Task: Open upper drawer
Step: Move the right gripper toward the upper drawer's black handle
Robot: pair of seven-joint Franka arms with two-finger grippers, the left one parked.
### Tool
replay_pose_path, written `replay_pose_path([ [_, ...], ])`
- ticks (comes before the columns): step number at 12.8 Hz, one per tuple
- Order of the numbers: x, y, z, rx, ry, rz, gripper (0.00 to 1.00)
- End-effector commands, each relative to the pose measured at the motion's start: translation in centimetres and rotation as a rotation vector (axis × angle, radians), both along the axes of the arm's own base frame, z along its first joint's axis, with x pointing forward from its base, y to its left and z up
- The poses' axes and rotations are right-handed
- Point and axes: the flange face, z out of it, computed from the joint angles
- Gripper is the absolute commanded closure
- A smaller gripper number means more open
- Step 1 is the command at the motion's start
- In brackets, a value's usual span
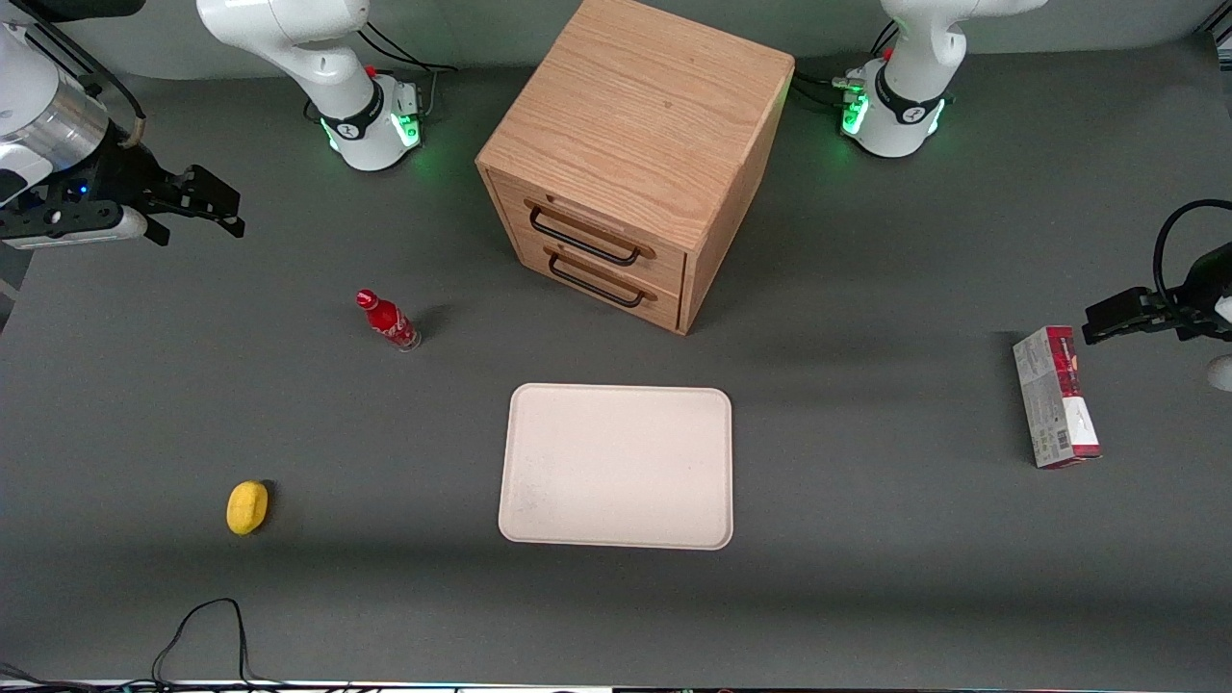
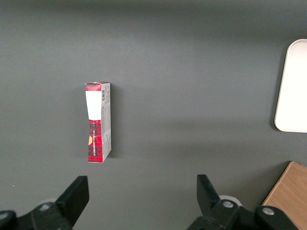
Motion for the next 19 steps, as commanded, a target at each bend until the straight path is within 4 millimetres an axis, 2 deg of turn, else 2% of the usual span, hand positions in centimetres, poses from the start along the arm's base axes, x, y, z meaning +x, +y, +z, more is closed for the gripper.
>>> replay_pose_path([
  [1, 0.9, -0.2, 0.7, -0.035, 0.027, -0.004, 0.0],
  [2, 1.2, 0.2, 0.6, -0.03, 0.029, -0.007, 0.0],
  [3, 2.4, 1.0, 0.1, -0.031, 0.038, 0.012, 0.0],
  [4, 3.7, 3.0, -0.3, -0.01, 0.046, 0.039, 0.0],
  [5, 4.2, 6.0, 0.2, 0.05, 0.064, 0.073, 0.0],
  [8, 4.7, 17.6, 1.6, 0.113, 0.061, 0.264, 0.0],
  [10, 4.0, 23.9, 0.9, 0.133, 0.073, 0.4, 0.0],
  [12, 1.7, 30.2, 1.2, 0.098, 0.049, 0.571, 0.0],
  [13, 0.7, 33.5, 0.7, 0.051, 0.027, 0.731, 0.0],
  [14, 0.1, 35.8, 0.1, 0.02, 0.016, 0.878, 0.0],
  [16, 0.8, 37.1, -2.5, 0.06, 0.065, 1.003, 0.0],
  [18, 0.7, 38.3, -5.6, 0.236, 0.174, 1.039, 0.0],
  [19, 1.2, 38.5, -7.7, 0.287, 0.221, 1.036, 0.0],
])
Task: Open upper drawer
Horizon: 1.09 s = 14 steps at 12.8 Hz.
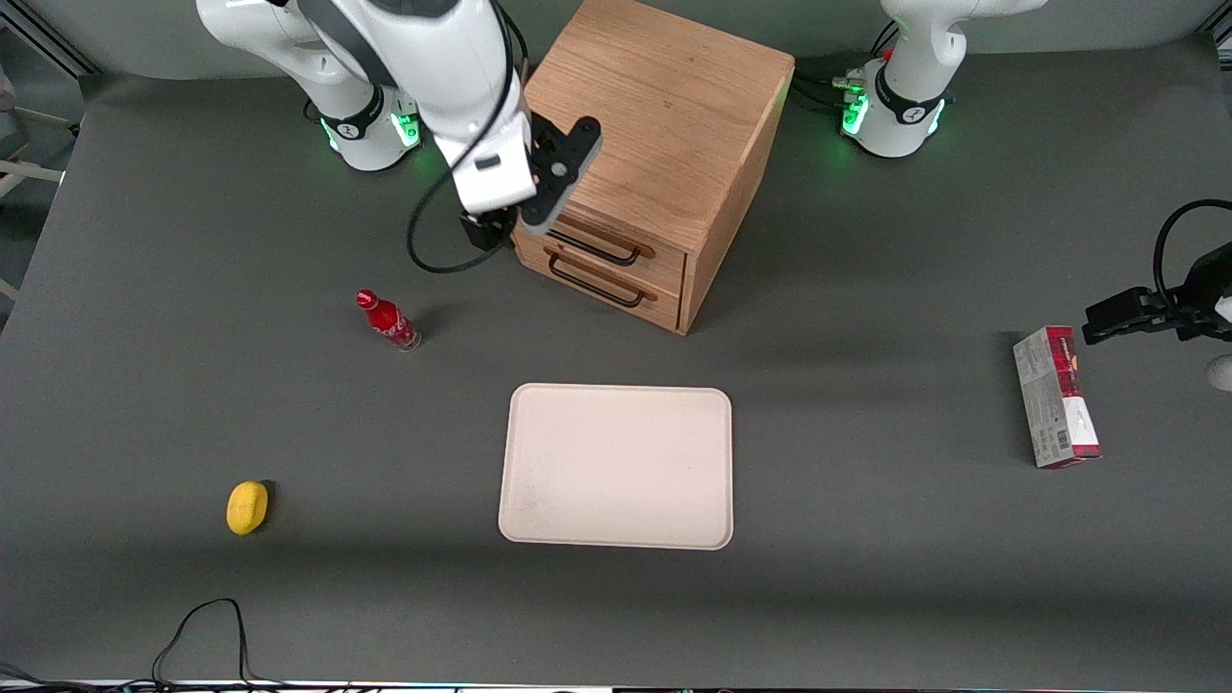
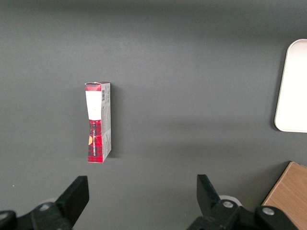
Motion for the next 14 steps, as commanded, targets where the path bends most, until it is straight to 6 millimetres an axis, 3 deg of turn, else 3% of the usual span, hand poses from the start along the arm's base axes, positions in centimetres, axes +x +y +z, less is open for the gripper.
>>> replay_pose_path([
  [1, 2.1, 0.7, -4.4, 0.073, 0.158, 0.06, 0.0],
  [5, 3.6, 0.6, -9.9, 0.063, 0.23, 0.099, 0.0],
  [11, 3.4, 2.1, -15.1, 0.069, 0.199, 0.1, 0.0],
  [14, 3.5, 2.2, -16.5, 0.064, 0.178, 0.103, 0.0],
])
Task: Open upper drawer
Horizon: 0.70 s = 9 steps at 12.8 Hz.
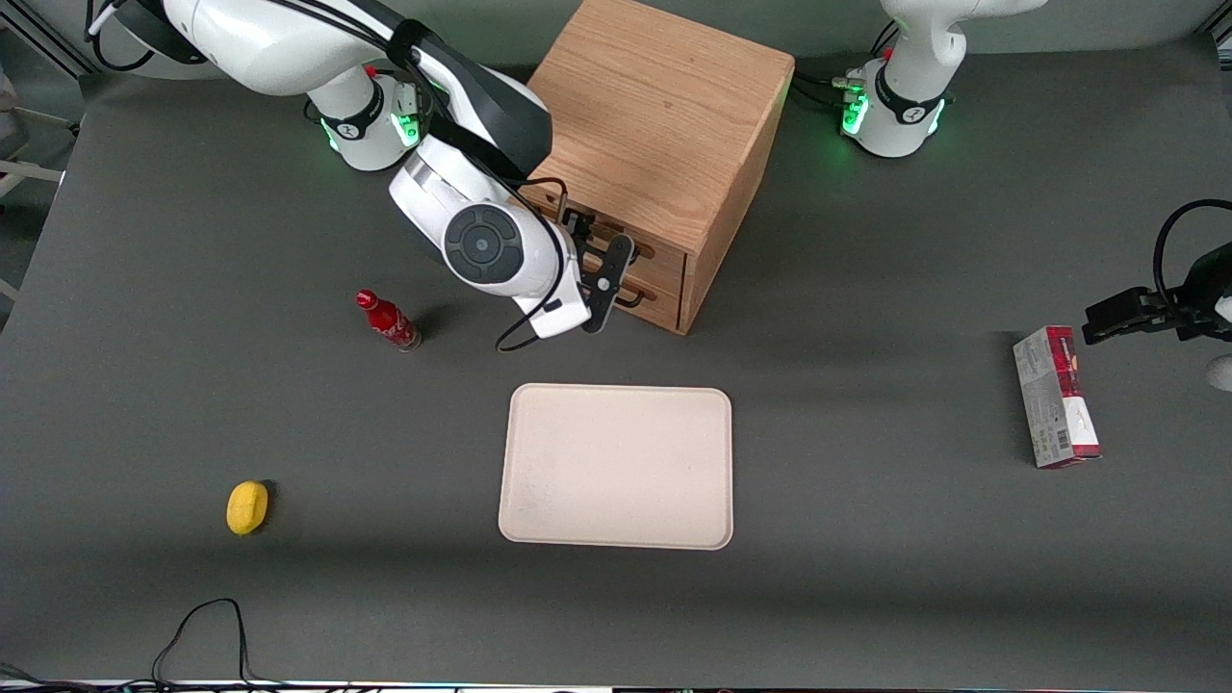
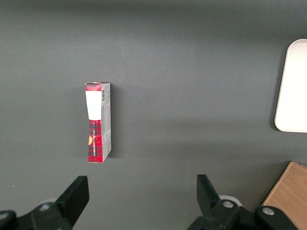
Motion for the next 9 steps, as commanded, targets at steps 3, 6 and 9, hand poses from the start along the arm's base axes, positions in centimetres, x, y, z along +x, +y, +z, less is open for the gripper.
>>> replay_pose_path([
  [3, 2.0, -1.2, 0.4, -0.001, -0.092, 0.077, 0.0],
  [6, 7.5, -6.3, 0.9, 0.016, -0.151, 0.093, 0.0],
  [9, 13.1, -10.4, 0.5, 0.048, -0.202, 0.075, 0.0],
])
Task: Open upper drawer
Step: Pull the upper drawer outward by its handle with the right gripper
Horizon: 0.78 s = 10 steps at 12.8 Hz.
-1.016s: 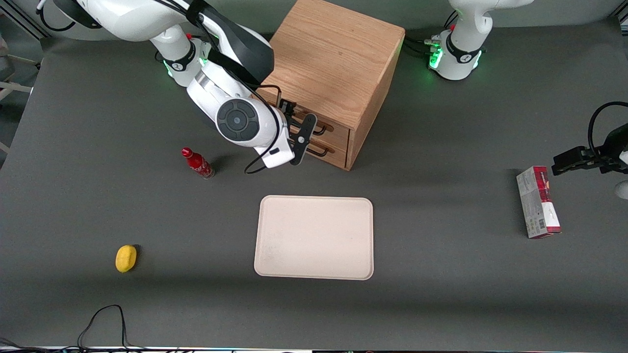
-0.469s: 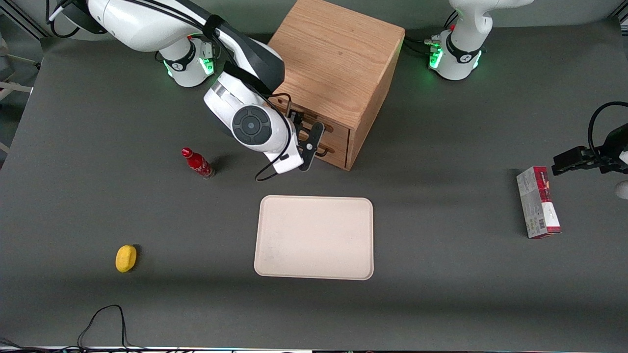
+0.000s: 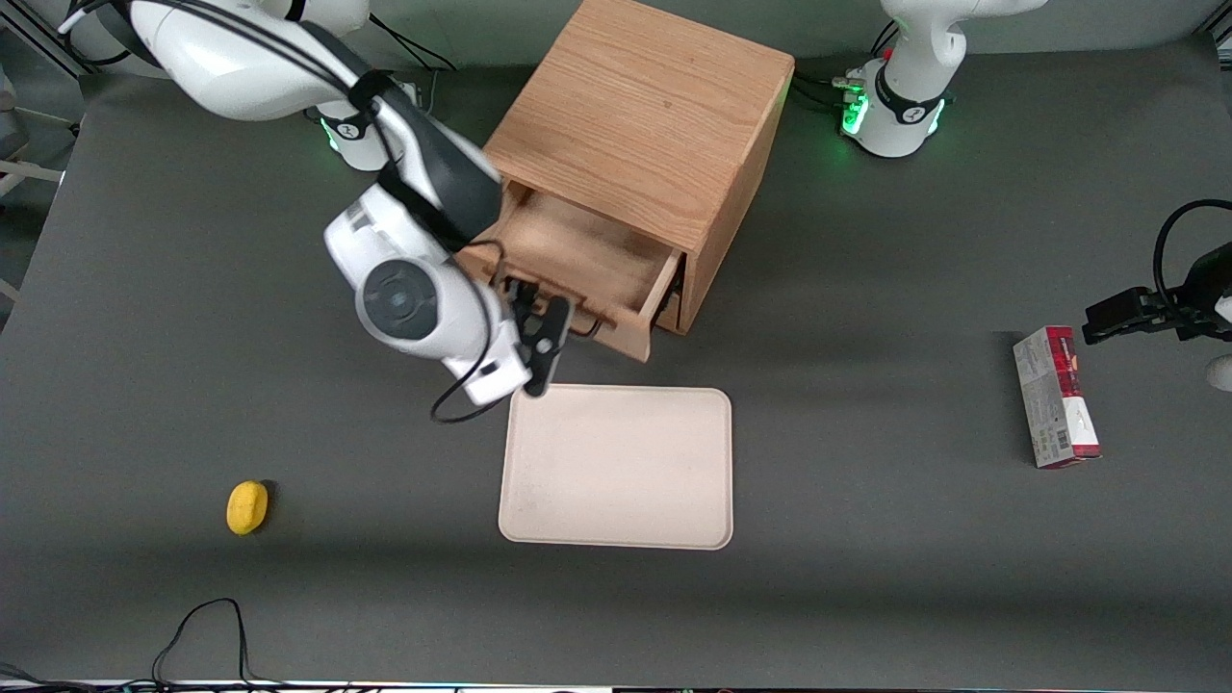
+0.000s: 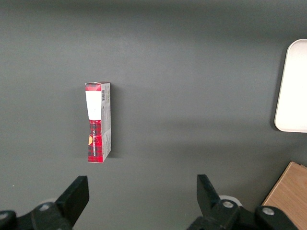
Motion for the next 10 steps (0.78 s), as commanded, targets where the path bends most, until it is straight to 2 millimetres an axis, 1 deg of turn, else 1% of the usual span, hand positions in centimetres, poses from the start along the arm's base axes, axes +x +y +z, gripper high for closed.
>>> replay_pose_path([
  [1, 4.9, -2.0, -0.4, 0.042, -0.047, -0.008, 0.0],
  [3, 7.0, -3.4, 0.3, 0.059, -0.084, -0.049, 0.0],
  [4, 7.9, -4.6, 0.8, 0.053, -0.107, -0.079, 0.0],
  [6, 8.6, -5.2, 1.4, 0.061, -0.139, -0.101, 0.0],
  [7, 8.8, -5.4, 2.1, 0.066, -0.154, -0.11, 0.0],
  [8, 9.1, -6.0, 3.4, 0.064, -0.177, -0.121, 0.0],
  [9, 9.3, -6.7, 4.2, 0.053, -0.193, -0.13, 0.0],
  [10, 8.7, -6.9, 7.2, 0.053, -0.227, -0.126, 0.0],
])
